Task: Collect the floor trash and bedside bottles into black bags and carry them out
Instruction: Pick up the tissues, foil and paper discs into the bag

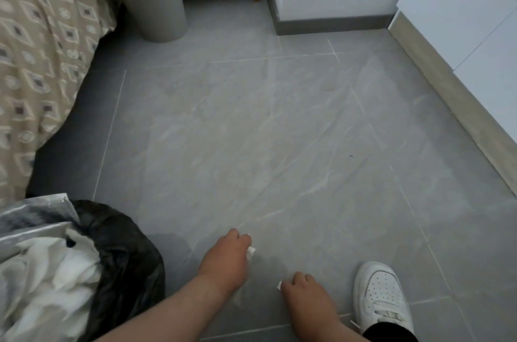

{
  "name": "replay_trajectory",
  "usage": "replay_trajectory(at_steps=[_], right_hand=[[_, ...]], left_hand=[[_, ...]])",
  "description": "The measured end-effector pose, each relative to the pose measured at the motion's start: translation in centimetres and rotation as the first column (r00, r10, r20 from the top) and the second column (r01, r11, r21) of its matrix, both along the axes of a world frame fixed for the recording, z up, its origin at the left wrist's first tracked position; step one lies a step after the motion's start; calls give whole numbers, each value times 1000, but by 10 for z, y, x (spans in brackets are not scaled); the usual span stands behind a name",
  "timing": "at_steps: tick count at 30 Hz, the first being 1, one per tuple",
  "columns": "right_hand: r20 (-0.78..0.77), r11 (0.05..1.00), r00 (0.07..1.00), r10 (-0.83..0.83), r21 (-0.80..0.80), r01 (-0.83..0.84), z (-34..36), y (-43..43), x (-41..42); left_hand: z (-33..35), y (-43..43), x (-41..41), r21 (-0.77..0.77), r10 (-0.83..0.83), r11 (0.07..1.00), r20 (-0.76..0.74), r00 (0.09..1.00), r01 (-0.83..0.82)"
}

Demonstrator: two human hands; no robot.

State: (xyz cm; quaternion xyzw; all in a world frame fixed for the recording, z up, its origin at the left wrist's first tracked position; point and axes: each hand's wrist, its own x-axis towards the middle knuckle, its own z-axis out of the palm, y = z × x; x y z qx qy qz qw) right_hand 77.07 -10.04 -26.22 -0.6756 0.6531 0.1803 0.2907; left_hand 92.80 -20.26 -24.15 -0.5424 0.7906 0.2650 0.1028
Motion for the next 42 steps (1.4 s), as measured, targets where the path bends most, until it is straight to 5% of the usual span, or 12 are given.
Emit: replay_trajectory(at_steps=[5, 11, 13, 18, 20, 25, 29, 31, 33, 36, 42], right_hand=[[42, 994, 994, -105, -6, 106, -8, -2, 3], [298, 946, 899, -321, 51, 321, 6, -22, 7], [373, 883, 811, -451, 53, 467, 27, -41, 13], [652, 690, 407, -640, 255, 677, 105, -93, 48], [714, 680, 306, -630, 317, 661, 140, -106, 71], [792, 695, 127, -598, 433, 574, 206, -117, 140], [802, 722, 71, -593, 492, 486, 221, -116, 183], [795, 729, 84, -600, 501, 466, 218, -116, 201], [789, 728, 92, -607, 506, 462, 214, -116, 217], [780, 719, 80, -620, 525, 456, 210, -118, 233], [784, 749, 150, -602, 490, 445, 208, -120, 243]], left_hand=[[53, -38, 10, -70, 61, 995, -169, 984, -73], [105, -67, 38, -33, 130, 989, -262, 956, -144], [128, -66, 54, 13, 193, 980, -288, 938, -197], [193, -40, 122, 134, 398, 916, -419, 816, -378], [215, -23, 152, 144, 479, 869, -487, 731, -474], [221, 16, 230, 218, 629, 633, -704, 330, -743], [188, 39, 275, 261, 653, 469, -746, 131, -844], [172, 48, 286, 177, 678, 417, -714, 175, -892], [163, 54, 290, -1, 714, 436, -609, 346, -900], [156, 58, 293, -95, 716, 497, -517, 470, -862], [134, 59, 300, -248, 516, 792, -219, 828, -559]])
